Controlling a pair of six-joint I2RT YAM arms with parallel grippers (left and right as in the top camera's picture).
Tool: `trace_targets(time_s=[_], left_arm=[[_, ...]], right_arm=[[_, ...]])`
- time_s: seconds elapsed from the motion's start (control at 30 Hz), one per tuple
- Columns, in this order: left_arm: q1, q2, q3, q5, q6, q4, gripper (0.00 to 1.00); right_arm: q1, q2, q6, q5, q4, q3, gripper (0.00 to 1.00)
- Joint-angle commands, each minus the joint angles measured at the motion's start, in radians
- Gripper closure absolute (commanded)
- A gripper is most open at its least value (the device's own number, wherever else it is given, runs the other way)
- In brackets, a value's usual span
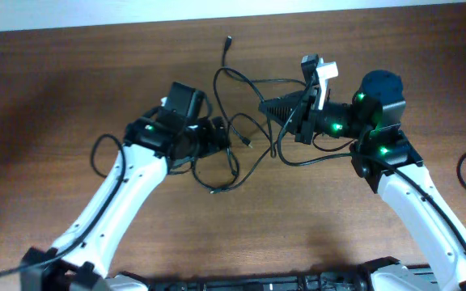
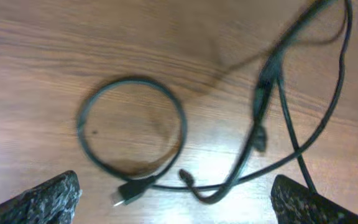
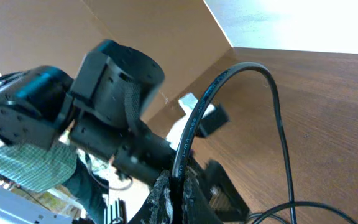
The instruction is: Untangle cables
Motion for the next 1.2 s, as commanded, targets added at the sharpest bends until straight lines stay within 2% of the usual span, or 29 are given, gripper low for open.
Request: trace_targets(time_s=[0.0,0.1,0.23,0.3,0.4,0.47,0.53,0.6,0.63,0.67,0.8,0.9,1.03,1.07,1.13,1.17], left_arm=[[-0.068,0.111,-0.008,-0.002,0.011,0.038,0.01],[-0.102,0.258,-0.008,-0.003,0.011,0.08,0.01],[-0.106,0.392,-0.008,-0.003,0.011,0.077,0.01],[-0.106,0.41,-0.008,-0.008,0.011,0.079,0.01],[-0.084,0.406,-0.003,-0.13,0.034,0.071,0.01],[-0.031,0.366,0.01,-0.036,0.139,0.071,0.01],[-0.002,0.298,0.011,0.158,0.313,0.144,0.01],[-0.018,0.234,0.011,0.431,0.571,0.256,0.01],[-0.049,0.221,0.011,0.498,0.697,0.293,0.01],[-0.086,0.228,0.011,0.445,0.731,0.329,0.01],[-0.24,0.285,0.011,0.294,0.734,0.476,0.01],[-0.332,0.361,0.011,0.091,0.733,0.556,0.01],[-0.363,0.465,0.011,0.073,0.733,0.684,0.01],[-0.363,0.502,0.011,0.056,0.733,0.735,0.22],[-0.353,0.501,0.013,-0.025,0.733,0.739,0.89],[-0.34,0.484,0.013,-0.07,0.733,0.737,1.0]], right_arm=[[-0.012,-0.02,0.008,0.016,0.017,0.024,0.96],[-0.098,-0.02,0.098,0.014,0.088,0.033,0.96],[-0.332,-0.02,0.295,0.012,0.26,0.081,0.96],[-0.443,-0.019,0.334,-0.001,0.241,0.092,0.96],[-0.477,-0.019,0.294,-0.038,0.148,0.091,0.96],[-0.475,-0.018,0.264,-0.037,0.106,0.091,0.96],[-0.475,-0.017,0.239,-0.037,0.092,0.091,0.96],[-0.475,-0.017,0.231,-0.037,0.085,0.091,0.96],[-0.475,-0.017,0.231,-0.037,0.081,0.091,0.96],[-0.475,-0.017,0.23,-0.037,0.081,0.091,0.96],[-0.475,-0.017,0.231,-0.037,0.077,0.091,0.96],[-0.475,-0.017,0.231,-0.039,0.07,0.091,0.96],[-0.475,-0.017,0.231,-0.056,0.066,0.091,0.96],[-0.475,-0.017,0.231,-0.069,0.058,0.091,0.96],[-0.475,-0.017,0.222,-0.074,0.027,0.091,0.96],[-0.475,-0.017,0.186,-0.075,0.005,0.091,0.96]])
